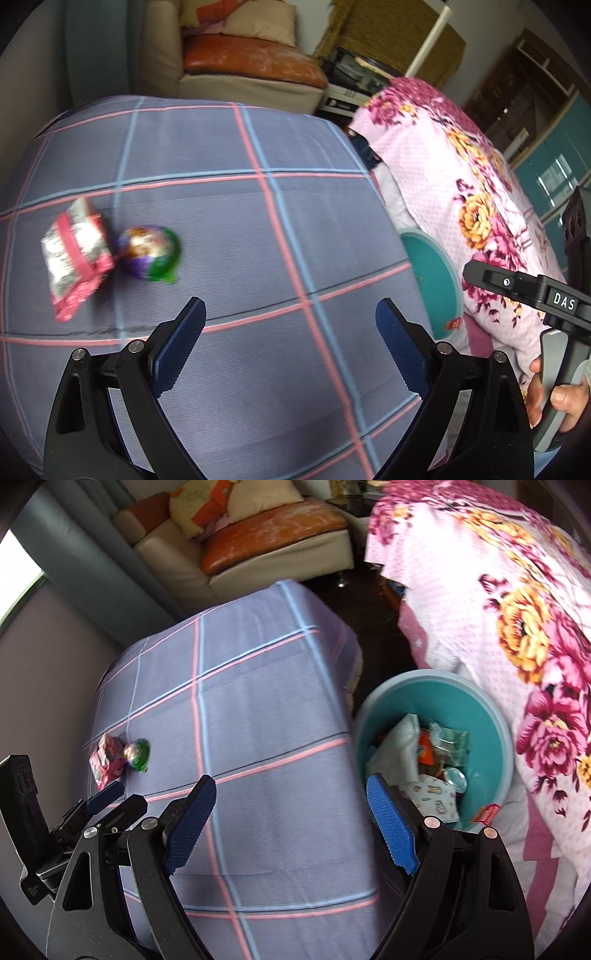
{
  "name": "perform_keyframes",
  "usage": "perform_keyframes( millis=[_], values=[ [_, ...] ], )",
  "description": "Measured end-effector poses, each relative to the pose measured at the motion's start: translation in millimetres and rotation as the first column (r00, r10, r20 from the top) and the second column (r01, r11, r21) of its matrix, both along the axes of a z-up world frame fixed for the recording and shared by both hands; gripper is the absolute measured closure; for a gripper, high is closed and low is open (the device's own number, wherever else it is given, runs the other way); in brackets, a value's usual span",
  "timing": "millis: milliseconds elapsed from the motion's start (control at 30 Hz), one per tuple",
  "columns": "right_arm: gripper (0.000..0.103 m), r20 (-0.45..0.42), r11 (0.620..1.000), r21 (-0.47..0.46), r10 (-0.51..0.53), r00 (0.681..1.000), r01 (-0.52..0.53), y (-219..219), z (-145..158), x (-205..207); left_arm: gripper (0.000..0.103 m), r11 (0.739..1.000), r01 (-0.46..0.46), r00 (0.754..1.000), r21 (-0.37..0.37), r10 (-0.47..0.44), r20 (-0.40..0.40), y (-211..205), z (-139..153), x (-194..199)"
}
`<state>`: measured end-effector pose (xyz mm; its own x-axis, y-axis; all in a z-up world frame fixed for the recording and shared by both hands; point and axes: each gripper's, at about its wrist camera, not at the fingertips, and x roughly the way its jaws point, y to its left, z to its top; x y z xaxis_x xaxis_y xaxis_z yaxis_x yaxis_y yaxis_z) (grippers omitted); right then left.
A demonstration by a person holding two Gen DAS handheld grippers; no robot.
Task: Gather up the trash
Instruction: 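Move both grippers back to the pink wrapper and purple egg toy, then grasp the pink-white snack wrapper with the left gripper while the right grasps the purple egg toy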
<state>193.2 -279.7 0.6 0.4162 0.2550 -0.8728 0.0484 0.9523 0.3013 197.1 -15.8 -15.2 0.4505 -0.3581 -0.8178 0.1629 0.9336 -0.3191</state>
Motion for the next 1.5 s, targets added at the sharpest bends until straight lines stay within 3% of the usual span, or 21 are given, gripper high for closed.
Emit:
perform_keyframes(
  millis=[500, 633, 833, 1000, 1133, 1200, 1267, 1333, 1500],
  values=[
    [0.023, -0.026, 0.985, -0.029, 0.171, 0.985, -0.172, 115.4, 3.4, 17.5, 0.009, 0.984, -0.176, 0.984, 0.018, 0.176, -0.001, 134.0, -5.3, -17.3],
    [0.023, -0.036, 0.979, -0.023, 0.203, 0.978, -0.204, 136.3, -1.8, 26.1, 0.009, 0.973, -0.232, 0.972, -0.015, 0.231, -0.036, 165.7, -12.4, -6.3],
    [0.023, -0.058, 0.978, -0.007, 0.209, 0.976, -0.209, 148.0, -12.7, 40.8, 0.009, 0.966, -0.250, 0.968, -0.068, 0.246, -0.053, 175.0, -14.9, 18.2],
    [0.023, -0.063, 0.977, 0.014, 0.212, 0.975, -0.211, 153.0, -17.4, 54.9, 0.009, 0.973, -0.229, 0.971, 0.004, 0.229, -0.068, 160.2, -30.1, 38.1],
    [0.023, -0.069, 0.971, 0.024, 0.237, 0.969, -0.236, 162.9, -21.6, 63.9, 0.009, 0.972, -0.235, 0.969, 0.019, 0.236, -0.077, 161.1, -44.1, 42.9],
    [0.023, -0.073, 0.966, 0.029, 0.257, 0.964, -0.256, 171.0, -24.3, 68.5, 0.016, 0.973, -0.231, 0.971, 0.016, 0.232, -0.064, 164.9, -46.8, 40.2],
    [0.023, -0.072, 0.958, 0.029, 0.286, 0.956, -0.284, 182.3, -26.6, 73.4, 0.045, 0.975, -0.221, 0.973, 0.034, 0.223, -0.058, 168.0, -49.0, 39.7],
    [0.023, -0.067, 0.949, 0.025, 0.315, 0.947, -0.314, 192.9, -28.8, 77.4, 0.063, 0.976, -0.215, 0.974, 0.036, 0.217, -0.063, 174.5, -51.6, 40.6],
    [0.023, -0.046, 0.911, -0.029, 0.410, 0.911, -0.412, 226.3, -39.6, 85.5, 0.063, 0.974, -0.213, 0.976, 0.075, 0.215, -0.029, 190.6, -49.5, 31.5]
  ],
)
